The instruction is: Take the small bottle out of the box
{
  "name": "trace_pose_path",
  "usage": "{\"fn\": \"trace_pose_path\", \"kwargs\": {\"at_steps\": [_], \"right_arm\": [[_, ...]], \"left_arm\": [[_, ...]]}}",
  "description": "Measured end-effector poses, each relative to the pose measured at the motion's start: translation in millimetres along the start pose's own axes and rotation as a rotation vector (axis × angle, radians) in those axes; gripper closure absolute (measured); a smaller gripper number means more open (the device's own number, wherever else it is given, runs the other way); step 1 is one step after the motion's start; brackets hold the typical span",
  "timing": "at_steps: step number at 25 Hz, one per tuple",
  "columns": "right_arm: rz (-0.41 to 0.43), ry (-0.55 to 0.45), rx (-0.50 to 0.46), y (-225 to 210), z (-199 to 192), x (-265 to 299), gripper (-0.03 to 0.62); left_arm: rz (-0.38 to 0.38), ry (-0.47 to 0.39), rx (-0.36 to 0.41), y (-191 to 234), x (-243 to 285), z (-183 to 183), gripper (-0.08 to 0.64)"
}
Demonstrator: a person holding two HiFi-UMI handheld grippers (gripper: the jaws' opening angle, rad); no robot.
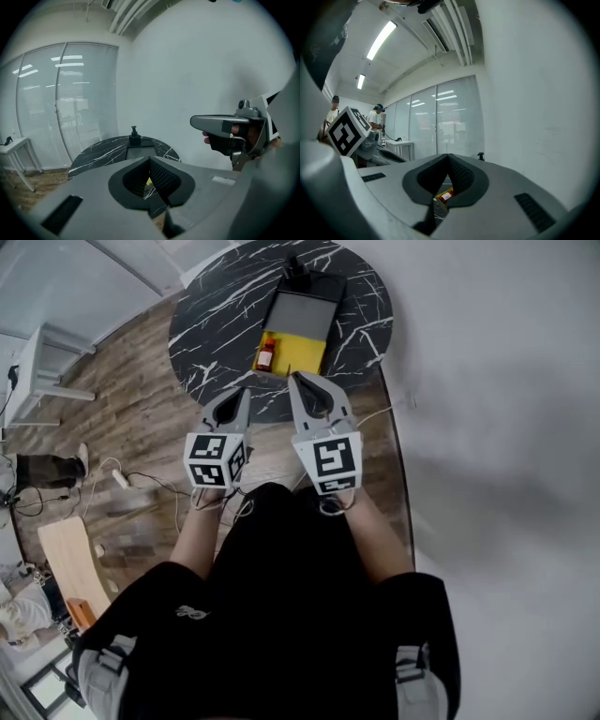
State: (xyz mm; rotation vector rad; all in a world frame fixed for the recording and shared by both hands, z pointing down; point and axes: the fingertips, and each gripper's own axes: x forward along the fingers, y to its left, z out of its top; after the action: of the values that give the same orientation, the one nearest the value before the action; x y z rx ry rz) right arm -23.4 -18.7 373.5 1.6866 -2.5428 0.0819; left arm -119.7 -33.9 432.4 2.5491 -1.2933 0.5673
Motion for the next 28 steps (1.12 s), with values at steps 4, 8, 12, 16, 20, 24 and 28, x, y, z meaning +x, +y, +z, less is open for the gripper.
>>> {"fn": "trace_pose_path", "kwargs": {"at_steps": [4,8,12,16,20,24,28], "right_arm": [[0.034,0.059,0.03,-4.8,-28.0,8.8,0.597],[0.094,0.112,0.027,-1.7,-49.1,20.2,0.597],[0.088,0.149,0.049,-13.0,-65.8,33.9,0.597],[0.095,0.187,0.063,-27.0,-82.8,54.3,0.597],[0.098,0.245,0.071,-44.4,-100.7,81.2,0.597],[0.093,0.311,0.092,-56.6,-119.2,111.8,0.597],[0.084,0.352,0.112,-66.7,-131.3,139.4,0.597]], "left_arm": [[0.027,0.055,-0.005,5.4,20.1,-13.0,0.563],[0.028,0.115,0.0,7.3,41.8,-26.0,0.563],[0.035,0.172,-0.002,16.1,71.8,-38.0,0.563],[0.038,0.209,-0.008,30.1,105.9,-47.8,0.562],[0.039,0.284,-0.038,49.9,134.0,-65.3,0.563],[0.027,0.361,-0.06,65.2,158.2,-84.1,0.563],[-0.004,0.419,-0.055,72.1,181.1,-98.8,0.562]]}}
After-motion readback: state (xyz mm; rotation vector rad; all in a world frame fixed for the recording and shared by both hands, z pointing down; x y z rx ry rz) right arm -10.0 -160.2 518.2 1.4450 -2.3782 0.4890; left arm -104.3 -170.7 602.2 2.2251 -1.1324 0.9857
